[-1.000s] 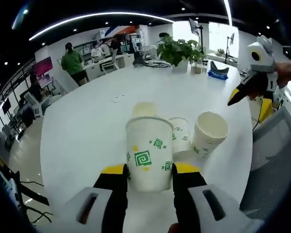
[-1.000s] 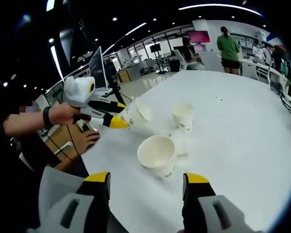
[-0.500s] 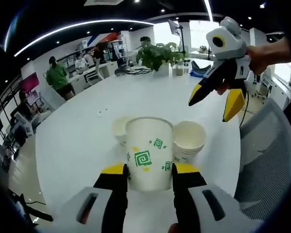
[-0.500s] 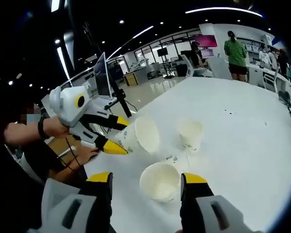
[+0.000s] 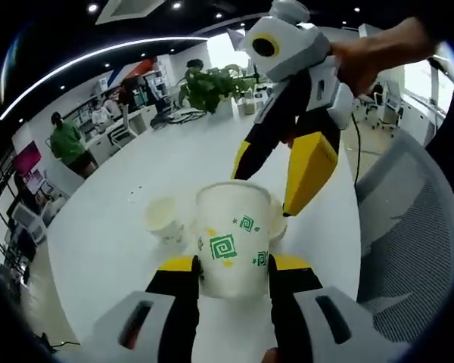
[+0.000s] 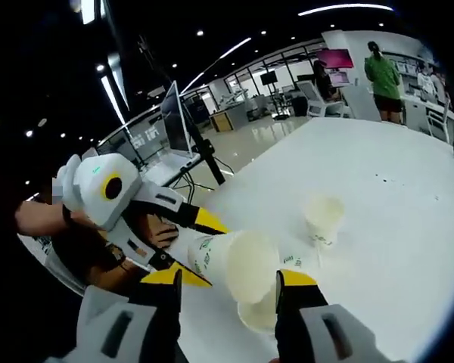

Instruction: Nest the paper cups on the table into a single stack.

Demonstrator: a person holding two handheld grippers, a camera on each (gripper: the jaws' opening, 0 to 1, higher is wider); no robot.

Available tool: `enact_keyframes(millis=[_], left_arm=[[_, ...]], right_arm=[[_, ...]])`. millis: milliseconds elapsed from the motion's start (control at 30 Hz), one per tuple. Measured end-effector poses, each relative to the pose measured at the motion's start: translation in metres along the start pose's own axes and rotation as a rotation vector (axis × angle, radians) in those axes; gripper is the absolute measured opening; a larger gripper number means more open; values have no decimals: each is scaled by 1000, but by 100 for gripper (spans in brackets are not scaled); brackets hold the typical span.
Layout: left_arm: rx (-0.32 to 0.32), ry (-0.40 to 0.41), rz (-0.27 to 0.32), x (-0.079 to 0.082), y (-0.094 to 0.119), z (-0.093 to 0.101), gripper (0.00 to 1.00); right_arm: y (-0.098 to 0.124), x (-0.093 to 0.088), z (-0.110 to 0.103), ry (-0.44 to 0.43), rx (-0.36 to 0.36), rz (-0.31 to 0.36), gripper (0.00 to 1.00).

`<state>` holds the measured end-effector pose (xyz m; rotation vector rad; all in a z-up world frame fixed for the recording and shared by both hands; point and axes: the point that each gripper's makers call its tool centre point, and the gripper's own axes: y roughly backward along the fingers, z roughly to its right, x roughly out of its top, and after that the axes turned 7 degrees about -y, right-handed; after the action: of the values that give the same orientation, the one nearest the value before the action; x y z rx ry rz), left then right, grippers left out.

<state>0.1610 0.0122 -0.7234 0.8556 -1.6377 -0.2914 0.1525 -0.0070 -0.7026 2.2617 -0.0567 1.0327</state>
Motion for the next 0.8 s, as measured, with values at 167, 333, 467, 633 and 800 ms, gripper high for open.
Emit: enact_keyframes(millis=[167, 333, 467, 633, 800], left_arm=[[-25, -51, 14, 12, -2, 15, 34], [-39, -91, 24, 21, -3, 20, 34], [-45, -108, 30, 25, -4, 22, 34], [-51, -128, 22, 26, -4, 25, 34], [-56, -127, 25, 28, -6, 27, 34]], right_arm=[[-4, -1, -11, -49, 69, -8, 47], [-9, -5, -17, -90, 113, -21, 43], [-8, -4, -26, -110, 134, -19, 39], [-7, -3, -26, -117, 148, -16, 27], [-6, -2, -31, -136, 157, -5, 14]])
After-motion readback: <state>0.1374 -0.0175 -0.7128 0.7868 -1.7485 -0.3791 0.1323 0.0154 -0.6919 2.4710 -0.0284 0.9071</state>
